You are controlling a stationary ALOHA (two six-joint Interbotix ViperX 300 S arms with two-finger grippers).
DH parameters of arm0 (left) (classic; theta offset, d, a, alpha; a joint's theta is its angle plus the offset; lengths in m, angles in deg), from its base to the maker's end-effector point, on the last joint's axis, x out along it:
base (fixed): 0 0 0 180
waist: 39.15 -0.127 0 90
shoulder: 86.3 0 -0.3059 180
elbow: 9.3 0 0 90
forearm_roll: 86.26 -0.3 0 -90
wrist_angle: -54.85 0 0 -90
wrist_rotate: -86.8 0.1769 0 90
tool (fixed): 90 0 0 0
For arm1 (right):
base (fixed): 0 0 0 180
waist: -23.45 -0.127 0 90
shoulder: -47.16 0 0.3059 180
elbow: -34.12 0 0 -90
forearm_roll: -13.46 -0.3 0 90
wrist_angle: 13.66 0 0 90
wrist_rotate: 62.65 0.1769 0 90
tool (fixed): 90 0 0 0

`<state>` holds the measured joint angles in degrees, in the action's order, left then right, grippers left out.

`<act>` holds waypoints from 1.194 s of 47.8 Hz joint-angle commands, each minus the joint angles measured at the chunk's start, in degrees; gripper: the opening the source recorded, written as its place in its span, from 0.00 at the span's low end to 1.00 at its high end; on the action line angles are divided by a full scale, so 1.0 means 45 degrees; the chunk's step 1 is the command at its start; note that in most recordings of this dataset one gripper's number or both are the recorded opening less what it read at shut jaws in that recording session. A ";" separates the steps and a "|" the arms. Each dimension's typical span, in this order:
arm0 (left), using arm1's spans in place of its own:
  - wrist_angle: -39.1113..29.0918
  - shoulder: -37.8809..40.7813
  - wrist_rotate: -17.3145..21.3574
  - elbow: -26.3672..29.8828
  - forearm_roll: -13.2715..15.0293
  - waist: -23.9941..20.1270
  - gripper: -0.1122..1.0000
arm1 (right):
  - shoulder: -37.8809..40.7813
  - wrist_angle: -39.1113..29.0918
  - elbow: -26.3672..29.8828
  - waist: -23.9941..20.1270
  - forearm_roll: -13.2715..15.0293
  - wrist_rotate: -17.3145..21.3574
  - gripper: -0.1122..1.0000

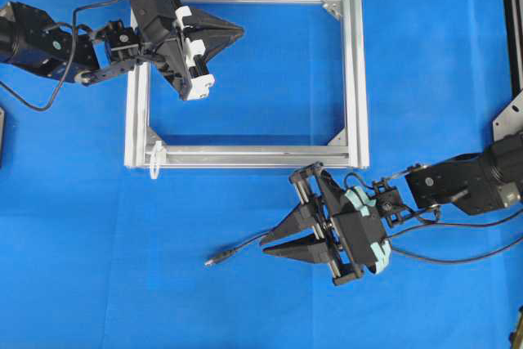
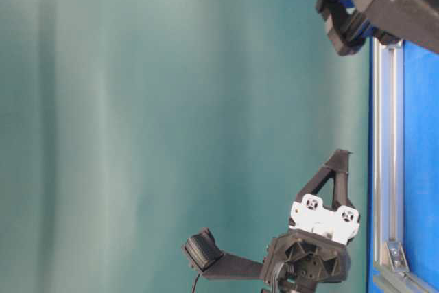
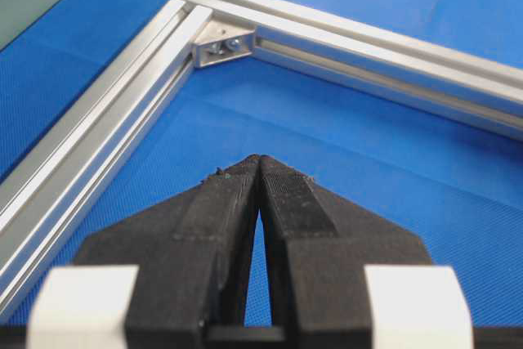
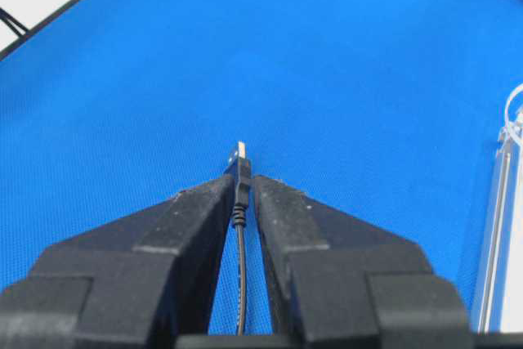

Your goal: Insert the wire through the string loop located on the left side.

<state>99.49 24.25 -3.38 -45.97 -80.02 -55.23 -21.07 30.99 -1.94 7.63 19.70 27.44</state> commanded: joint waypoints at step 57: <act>-0.0293 -0.0840 0.0137 0.0039 -0.0371 0.0020 0.10 | -0.0430 -0.0586 0.0352 -0.0137 -0.0605 0.1211 0.90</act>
<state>97.91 22.05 -2.85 -46.58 -81.52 -55.23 -22.56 28.09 -1.59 7.28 17.50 32.89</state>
